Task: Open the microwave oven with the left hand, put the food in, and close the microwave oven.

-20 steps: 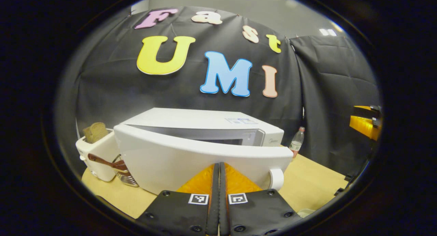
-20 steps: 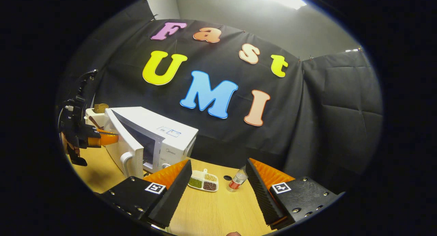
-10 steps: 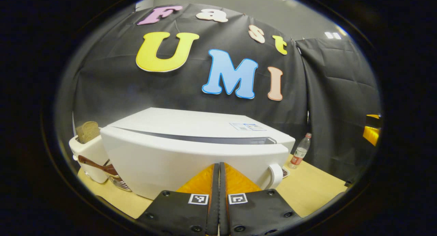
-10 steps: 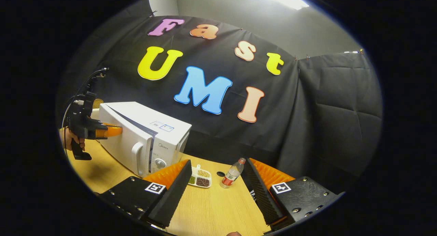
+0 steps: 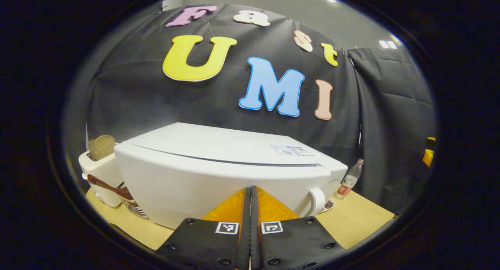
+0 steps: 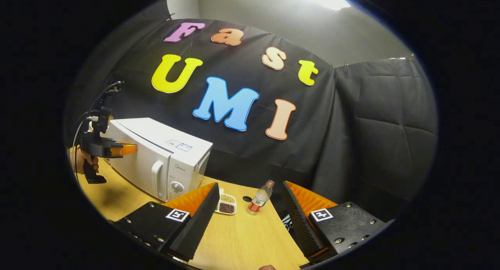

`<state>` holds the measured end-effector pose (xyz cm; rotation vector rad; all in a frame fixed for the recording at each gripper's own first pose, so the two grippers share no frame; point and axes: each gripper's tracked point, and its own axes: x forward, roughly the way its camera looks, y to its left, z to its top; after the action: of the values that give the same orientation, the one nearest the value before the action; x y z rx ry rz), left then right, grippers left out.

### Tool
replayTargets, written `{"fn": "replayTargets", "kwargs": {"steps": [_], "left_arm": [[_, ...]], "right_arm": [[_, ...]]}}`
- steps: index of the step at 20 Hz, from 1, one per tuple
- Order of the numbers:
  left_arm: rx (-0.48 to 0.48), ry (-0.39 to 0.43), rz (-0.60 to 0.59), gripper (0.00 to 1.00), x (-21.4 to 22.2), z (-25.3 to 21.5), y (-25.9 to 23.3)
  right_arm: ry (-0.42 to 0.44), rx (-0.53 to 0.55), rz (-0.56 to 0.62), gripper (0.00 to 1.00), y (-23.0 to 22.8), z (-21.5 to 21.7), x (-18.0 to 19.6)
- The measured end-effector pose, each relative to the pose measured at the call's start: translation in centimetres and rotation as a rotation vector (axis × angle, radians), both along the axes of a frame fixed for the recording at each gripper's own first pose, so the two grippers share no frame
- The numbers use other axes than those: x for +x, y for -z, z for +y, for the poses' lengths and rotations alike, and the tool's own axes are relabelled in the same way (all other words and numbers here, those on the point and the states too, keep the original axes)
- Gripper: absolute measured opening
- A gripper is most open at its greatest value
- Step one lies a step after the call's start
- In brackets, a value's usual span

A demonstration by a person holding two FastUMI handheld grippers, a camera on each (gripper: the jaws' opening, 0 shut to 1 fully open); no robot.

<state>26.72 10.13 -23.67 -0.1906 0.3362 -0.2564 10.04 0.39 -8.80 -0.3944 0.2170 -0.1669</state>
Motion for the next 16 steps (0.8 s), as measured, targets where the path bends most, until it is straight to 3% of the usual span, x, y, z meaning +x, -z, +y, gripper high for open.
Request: {"fn": "replayTargets", "kwargs": {"steps": [4, 9, 16], "left_arm": [[0.027, 0.002, -0.010, 0.08, 0.3, 0.0, 0.0], [0.170, -0.044, 0.000, 0.05, 0.9, 0.1, -0.8], [0.152, -0.095, -0.092, 0.07, -6.8, -1.9, -8.5]], "right_arm": [[-0.023, 0.010, -0.007, 0.97, 0.1, 0.7, -0.6], [-0.099, 0.055, -0.016, 0.97, 0.0, 1.8, -2.0], [-0.121, 0.187, -0.074, 0.97, -2.1, 0.5, -5.2]]}}
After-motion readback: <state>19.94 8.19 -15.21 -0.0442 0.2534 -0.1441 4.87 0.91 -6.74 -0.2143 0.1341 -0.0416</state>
